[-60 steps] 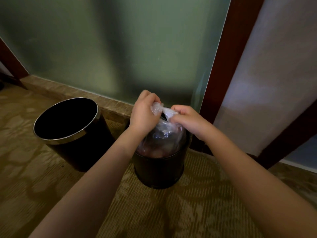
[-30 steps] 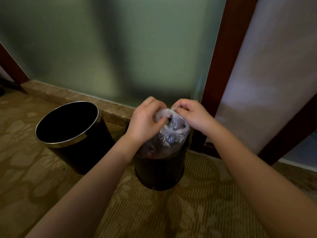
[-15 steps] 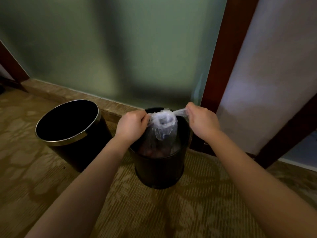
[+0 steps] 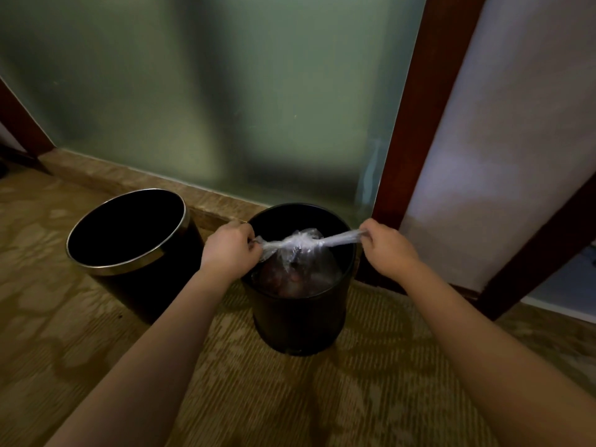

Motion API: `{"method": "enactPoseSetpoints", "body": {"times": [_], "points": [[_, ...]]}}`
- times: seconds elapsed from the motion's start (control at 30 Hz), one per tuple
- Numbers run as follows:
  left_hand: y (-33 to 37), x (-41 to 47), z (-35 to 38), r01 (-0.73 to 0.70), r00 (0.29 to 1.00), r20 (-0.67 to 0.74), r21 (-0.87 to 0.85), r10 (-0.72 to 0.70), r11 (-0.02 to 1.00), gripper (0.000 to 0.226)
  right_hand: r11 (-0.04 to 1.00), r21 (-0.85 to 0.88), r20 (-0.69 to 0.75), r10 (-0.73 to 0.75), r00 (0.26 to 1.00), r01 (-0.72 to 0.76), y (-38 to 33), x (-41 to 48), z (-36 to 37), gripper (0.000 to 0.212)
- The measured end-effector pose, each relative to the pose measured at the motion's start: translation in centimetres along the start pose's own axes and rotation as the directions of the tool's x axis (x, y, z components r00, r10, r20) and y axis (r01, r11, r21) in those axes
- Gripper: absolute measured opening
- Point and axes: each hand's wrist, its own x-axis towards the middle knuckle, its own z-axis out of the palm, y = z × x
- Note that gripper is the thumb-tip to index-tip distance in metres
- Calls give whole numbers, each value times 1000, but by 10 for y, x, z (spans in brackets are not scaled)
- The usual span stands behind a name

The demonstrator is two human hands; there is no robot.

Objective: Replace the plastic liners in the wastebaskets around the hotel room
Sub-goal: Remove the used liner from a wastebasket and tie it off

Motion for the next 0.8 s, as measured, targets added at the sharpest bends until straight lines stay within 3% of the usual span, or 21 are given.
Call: {"method": "enactPoseSetpoints", "body": {"times": [0.1,0.2,0.37,0.5,0.67,0.8], "points": [[10,2,-3,-35,997,-65,-13,34,999,49,997,0,-44,-83,996,83,-10,5,-6,41],[29,9,-6,-142,984,-114,-60,135,988,44,977,-40,-124,-212,969,209,-32,10,-13,41],[44,12,4,-124,982,144,6,122,992,31,891,-301,75,-333,940,339,-49,10,0,36],[31,4,17,-63,970,235,0,62,998,29,863,-378,96,-324,941,336,-39,6,10,26],[28,1,17,-56,993,91,-149,70,987,19,857,-385,-75,-400,913,344,-36,6,9,37],[25,5,1,-71,997,-43,-254,62,965,20,890,-276,-160,-415,896,363,-24,6,4,42]]}}
